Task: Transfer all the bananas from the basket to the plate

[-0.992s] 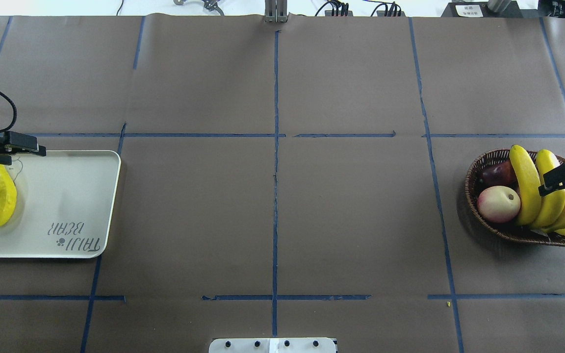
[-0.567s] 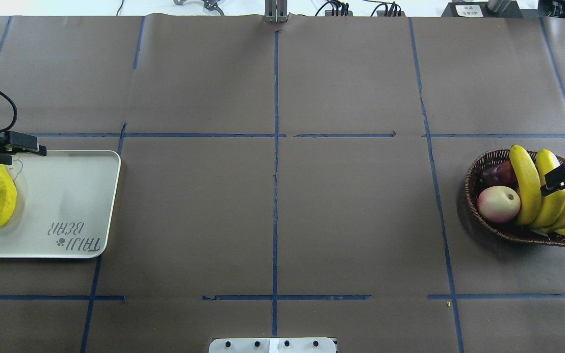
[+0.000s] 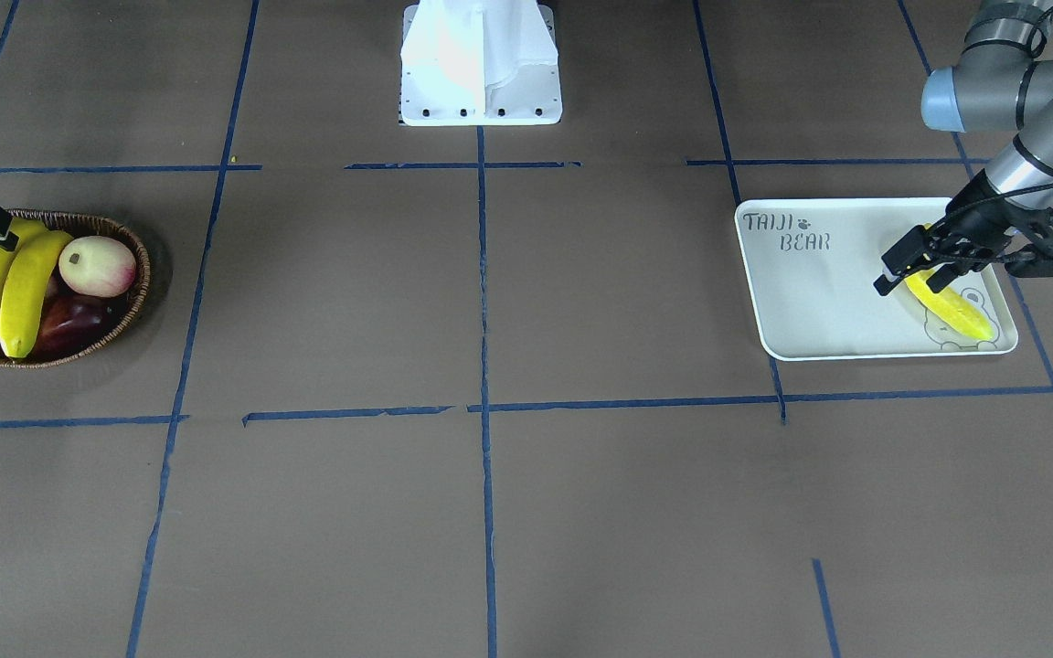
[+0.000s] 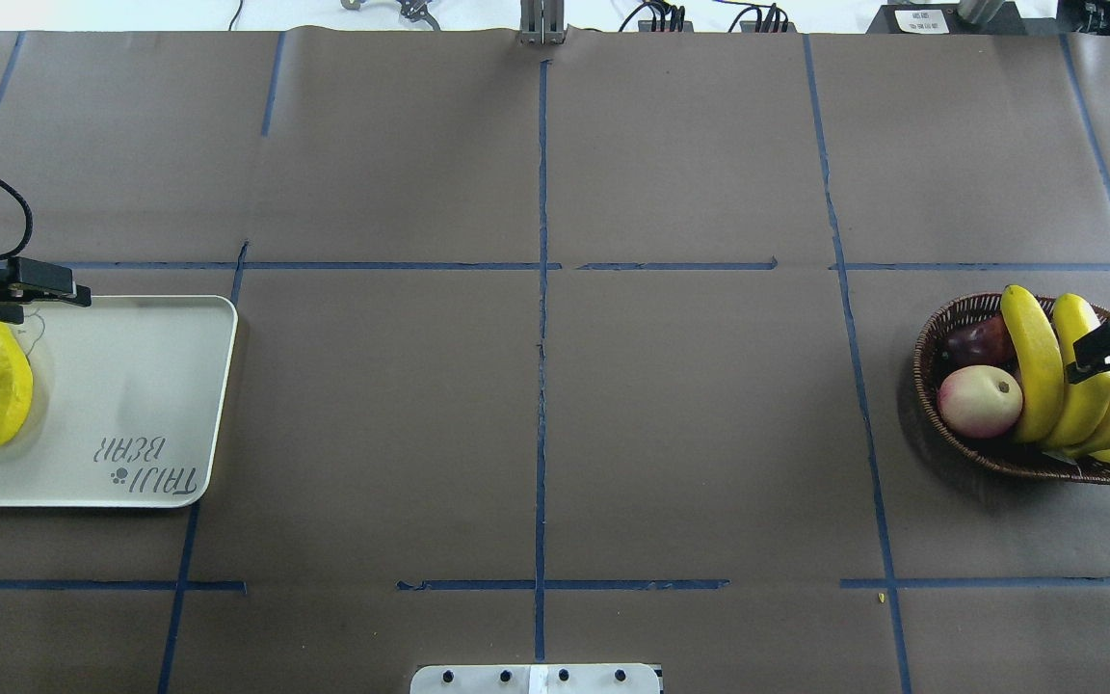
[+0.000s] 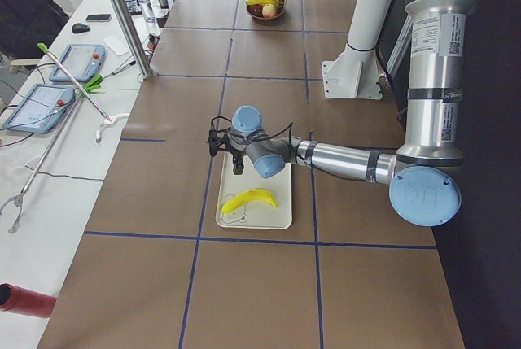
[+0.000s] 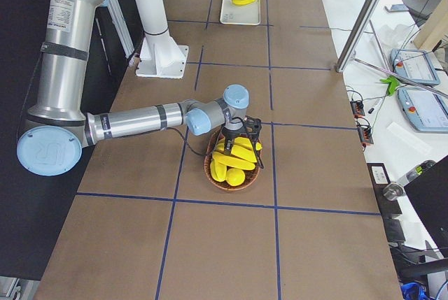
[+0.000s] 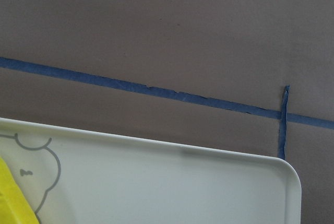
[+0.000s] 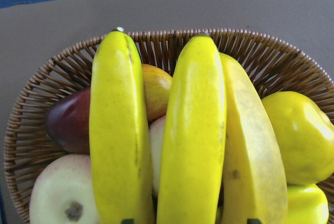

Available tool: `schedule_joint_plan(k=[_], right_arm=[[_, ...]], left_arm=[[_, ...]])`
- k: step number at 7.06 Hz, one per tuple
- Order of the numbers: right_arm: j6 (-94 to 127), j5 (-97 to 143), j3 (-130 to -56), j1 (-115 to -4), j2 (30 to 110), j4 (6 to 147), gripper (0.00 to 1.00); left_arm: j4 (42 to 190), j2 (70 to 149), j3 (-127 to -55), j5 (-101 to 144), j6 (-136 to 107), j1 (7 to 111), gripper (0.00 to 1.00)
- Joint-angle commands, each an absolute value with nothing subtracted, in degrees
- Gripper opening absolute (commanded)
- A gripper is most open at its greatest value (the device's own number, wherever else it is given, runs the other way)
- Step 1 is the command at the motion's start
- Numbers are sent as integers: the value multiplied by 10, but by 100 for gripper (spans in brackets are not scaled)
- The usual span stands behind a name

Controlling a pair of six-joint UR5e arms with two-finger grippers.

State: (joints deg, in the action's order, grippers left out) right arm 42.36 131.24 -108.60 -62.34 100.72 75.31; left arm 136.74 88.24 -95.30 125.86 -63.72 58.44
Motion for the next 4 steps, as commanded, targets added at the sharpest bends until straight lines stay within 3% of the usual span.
schedule_joint_plan(k=[1,4], right_arm=[[425,1310,-1085,-614,1006,753,76],[425,1308,-1084,-606,1006,753,74]], left_arm=[[1368,882,-952,1259,-637,584,100],[1368,882,-952,1259,-637,584,100]])
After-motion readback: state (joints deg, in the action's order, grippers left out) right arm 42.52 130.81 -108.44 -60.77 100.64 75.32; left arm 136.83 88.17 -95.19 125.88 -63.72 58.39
